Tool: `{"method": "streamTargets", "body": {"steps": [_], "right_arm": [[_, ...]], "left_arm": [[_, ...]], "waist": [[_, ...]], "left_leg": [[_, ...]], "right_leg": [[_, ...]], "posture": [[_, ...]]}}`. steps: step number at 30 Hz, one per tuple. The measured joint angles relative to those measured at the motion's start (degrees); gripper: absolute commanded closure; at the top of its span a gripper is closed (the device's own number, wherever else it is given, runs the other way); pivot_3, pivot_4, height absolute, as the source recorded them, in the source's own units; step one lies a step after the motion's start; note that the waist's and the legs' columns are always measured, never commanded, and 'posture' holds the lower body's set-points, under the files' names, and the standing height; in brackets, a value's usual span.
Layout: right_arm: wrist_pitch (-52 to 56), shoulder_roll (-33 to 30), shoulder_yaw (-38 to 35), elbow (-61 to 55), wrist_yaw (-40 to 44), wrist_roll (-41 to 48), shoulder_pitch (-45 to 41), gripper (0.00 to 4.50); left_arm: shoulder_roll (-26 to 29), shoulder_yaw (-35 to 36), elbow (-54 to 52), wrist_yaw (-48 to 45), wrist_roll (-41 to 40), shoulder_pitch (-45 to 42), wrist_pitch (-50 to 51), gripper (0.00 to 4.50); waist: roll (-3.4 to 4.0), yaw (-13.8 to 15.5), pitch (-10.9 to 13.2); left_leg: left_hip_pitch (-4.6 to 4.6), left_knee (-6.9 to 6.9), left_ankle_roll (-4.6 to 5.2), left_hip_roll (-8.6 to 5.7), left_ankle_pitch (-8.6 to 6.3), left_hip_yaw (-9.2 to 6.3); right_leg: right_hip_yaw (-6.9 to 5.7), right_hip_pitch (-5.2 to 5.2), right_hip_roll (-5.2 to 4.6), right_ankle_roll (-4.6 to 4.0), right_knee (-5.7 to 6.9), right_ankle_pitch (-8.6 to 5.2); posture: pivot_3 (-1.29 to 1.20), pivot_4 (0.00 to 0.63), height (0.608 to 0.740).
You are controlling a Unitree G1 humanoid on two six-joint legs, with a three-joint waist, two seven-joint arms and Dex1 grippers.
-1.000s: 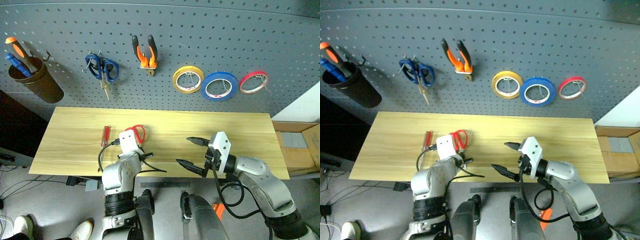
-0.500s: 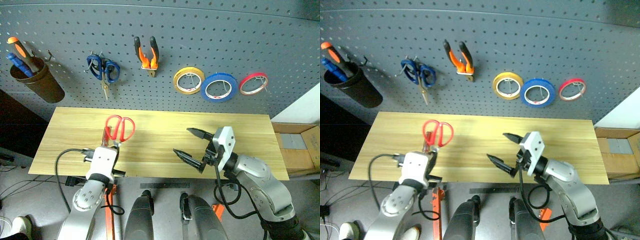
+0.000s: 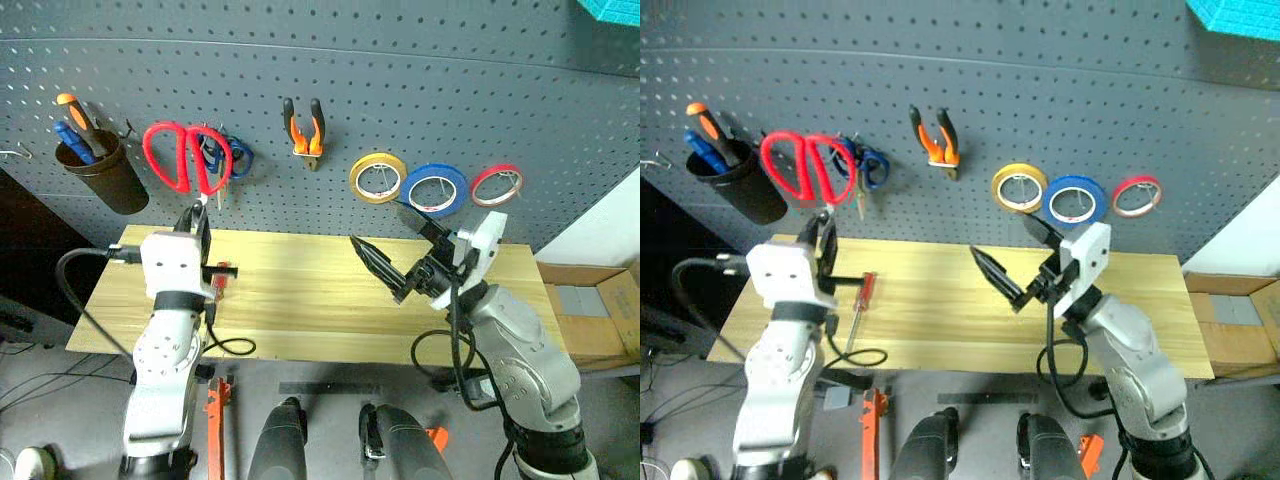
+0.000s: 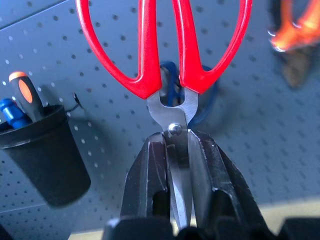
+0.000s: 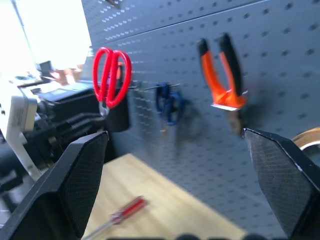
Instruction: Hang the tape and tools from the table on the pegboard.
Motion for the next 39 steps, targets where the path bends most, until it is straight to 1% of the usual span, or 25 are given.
{"method": "streamTargets", "body": {"steps": [2,5,11,16,18,19,22,24,28,29,32,33,34,37,39], "right_arm": [[-1.18,0.33,0.16,2.31,-0.12,-1.06,-0.76,0.00],[-1.89,0.51,0.22,2.86,-0.35,-1.75,-1.16,0.00],[-2.17,0.54,0.19,2.71,-1.42,-2.59,-1.11,0.00],[-2.08,0.11,0.10,2.48,-2.08,-2.62,-0.70,0.00],[-2.05,0.09,0.09,2.24,-2.28,-2.62,-0.70,0.00],[-2.03,0.07,0.09,1.99,-2.42,-2.62,-0.69,0.00],[-1.93,-0.17,0.09,1.13,-2.87,-2.62,-0.60,0.00],[-1.81,-0.42,0.09,0.38,-3.04,-2.62,-0.41,0.00],[-1.55,-2.47,0.54,-0.33,-2.38,-2.75,2.36,0.00],[-1.17,-3.35,1.28,-0.76,-1.72,-2.76,3.35,0.00],[0.59,-7.05,5.77,-1.25,1.18,-3.49,5.32,0.00],[0.79,-8.06,8.13,-0.82,2.17,-5.16,5.36,0.00],[0.87,-8.42,9.67,-0.40,2.87,-6.08,5.21,0.00],[2.19,-7.71,14.40,3.97,5.46,-7.71,-0.35,0.00],[3.23,-5.92,16.81,7.60,6.81,-8.62,-4.74,0.00]], "left_arm": [[-0.91,-0.63,5.57,-0.56,-0.39,-4.02,-0.58,4.26],[-1.95,-0.73,8.35,-1.13,-1.58,-6.20,0.09,4.26],[-2.71,-1.38,11.85,-3.23,-3.79,-8.23,5.22,4.26],[-3.33,-0.95,12.67,-2.97,-4.59,-10.16,10.15,4.26],[-3.45,-0.84,13.29,-3.00,-4.99,-11.18,11.64,3.55],[-3.49,-0.77,13.52,-3.20,-5.29,-11.39,12.09,3.27],[-3.81,-1.05,14.24,-3.74,-5.90,-11.38,12.80,2.26],[-3.81,-1.37,14.23,-4.53,-6.13,-10.99,13.07,1.58],[-3.25,-1.94,15.17,-6.04,-5.96,-5.29,12.08,0.21],[-2.87,-1.85,16.25,-6.22,-5.83,-3.48,11.77,0.02],[-1.06,-1.14,20.17,-6.51,-5.34,1.63,11.33,0.02],[-0.41,-0.28,21.72,-6.48,-5.36,2.62,11.70,0.02],[0.24,0.44,22.63,-6.45,-5.41,2.95,12.37,0.02],[3.39,3.83,25.25,-6.42,-6.10,2.47,14.67,0.02],[5.76,5.30,26.79,-7.12,-6.32,0.99,15.22,0.02]], "waist": [[-0.11,-0.04,-0.15],[-0.23,-0.18,-0.34],[-0.25,-0.28,-0.71],[-0.14,-0.36,-1.15],[-0.14,-0.36,-1.17],[-0.14,-0.37,-1.17],[-0.14,-0.38,-1.17],[-0.11,-0.41,-1.20],[-0.02,-0.61,-1.28],[-0.02,-0.72,-1.28],[0.05,-0.94,-1.19],[0.05,-0.88,-1.14],[0.08,-0.81,-1.03],[0.17,-0.89,-0.25],[0.29,-0.70,0.54]], "left_leg": [[0.00,0.04,0.00,0.02,0.00,0.02],[0.00,0.04,0.00,0.06,0.00,0.04],[0.07,0.14,-0.01,0.05,0.01,0.04],[0.08,0.56,0.01,0.08,-0.01,0.00],[0.12,0.76,0.01,0.07,-0.01,0.00],[0.17,0.82,0.02,0.07,-0.01,0.01],[0.68,0.83,0.01,0.08,-0.02,0.01],[0.76,0.83,0.01,0.12,-0.02,0.00],[0.79,0.76,0.01,0.19,-0.03,0.05],[0.81,0.72,0.01,0.21,-0.04,0.05],[0.81,0.63,0.01,0.31,-0.05,-0.01],[0.81,0.64,0.01,0.34,-0.05,-0.03],[0.83,0.65,0.01,0.32,-0.04,-0.07],[0.95,0.67,-0.01,0.50,-0.06,-0.23],[0.97,0.67,-0.14,0.52,-0.13,-0.32]], "right_leg": [[0.05,0.00,0.07,0.00,0.04,0.01],[0.11,0.00,0.11,-0.01,0.06,0.02],[0.10,0.03,0.15,-0.06,0.19,0.05],[0.07,0.17,0.18,-0.10,0.36,0.10],[0.10,0.21,0.18,-0.10,0.57,0.10],[0.12,0.24,0.17,-0.10,0.66,0.10],[0.12,0.72,0.16,-0.11,0.69,0.09],[0.11,0.77,0.16,-0.15,0.71,0.10],[0.21,0.74,0.13,-0.26,0.71,0.04],[0.20,0.74,0.13,-0.31,0.72,0.01],[0.15,0.70,0.13,-0.49,0.76,-0.10],[0.11,0.67,0.13,-0.66,0.82,-0.20],[0.08,0.68,0.14,-0.79,0.84,-0.28],[0.09,0.66,0.13,-0.90,0.92,-0.35],[0.10,0.66,0.11,-0.91,0.91,-0.35]], "posture": [[0.09,0.169,0.740],[0.09,0.169,0.740],[0.06,0.166,0.740],[0.06,0.167,0.740],[0.05,0.166,0.740],[0.05,0.167,0.740],[0.04,0.171,0.740],[0.04,0.178,0.740],[0.04,0.208,0.740],[0.04,0.214,0.740],[0.04,0.232,0.740],[0.05,0.252,0.740],[0.05,0.259,0.740],[0.06,0.293,0.740],[0.07,0.307,0.740]]}}
